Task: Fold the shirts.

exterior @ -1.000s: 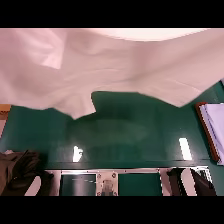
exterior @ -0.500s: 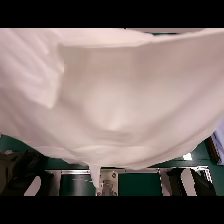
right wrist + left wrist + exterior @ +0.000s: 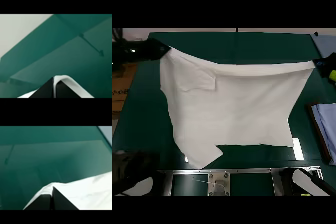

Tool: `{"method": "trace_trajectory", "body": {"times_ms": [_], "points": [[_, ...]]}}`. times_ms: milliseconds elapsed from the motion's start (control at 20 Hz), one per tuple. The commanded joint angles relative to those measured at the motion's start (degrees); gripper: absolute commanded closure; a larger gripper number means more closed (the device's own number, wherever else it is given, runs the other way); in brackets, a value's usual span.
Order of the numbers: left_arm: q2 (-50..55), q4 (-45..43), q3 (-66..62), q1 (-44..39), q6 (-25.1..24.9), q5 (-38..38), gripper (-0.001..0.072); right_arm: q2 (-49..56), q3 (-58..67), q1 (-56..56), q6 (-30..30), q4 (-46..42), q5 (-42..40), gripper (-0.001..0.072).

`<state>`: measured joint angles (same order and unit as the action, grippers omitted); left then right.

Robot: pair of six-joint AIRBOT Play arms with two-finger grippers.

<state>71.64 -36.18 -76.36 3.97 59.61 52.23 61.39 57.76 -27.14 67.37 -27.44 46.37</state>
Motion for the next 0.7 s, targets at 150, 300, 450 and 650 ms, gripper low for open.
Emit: {"method": "trace_trajectory", "body": {"times_ms": [150,300,450,650], "points": [[18.8,6.4,2.1,-4.3,-2.7,-19.7,0.0680,27.5,8.1,5.9,-2.1,0.6,-8.0,0.0698],[20.2,7.1,1.7,-4.3,-2.9,-24.4,0.0680,35.3,16.5,6.1,-2.1,1.6,-7.1,0.0697],[20.2,7.1,-1.6,-4.3,-3.1,-26.9,0.0680,39.0,22.9,6.1,-2.1,1.5,-6.7,0.0696],[20.2,6.7,-7.1,-4.3,-3.1,-28.1,0.0679,39.2,25.9,6.1,-2.0,1.6,-6.7,0.0696]]}}
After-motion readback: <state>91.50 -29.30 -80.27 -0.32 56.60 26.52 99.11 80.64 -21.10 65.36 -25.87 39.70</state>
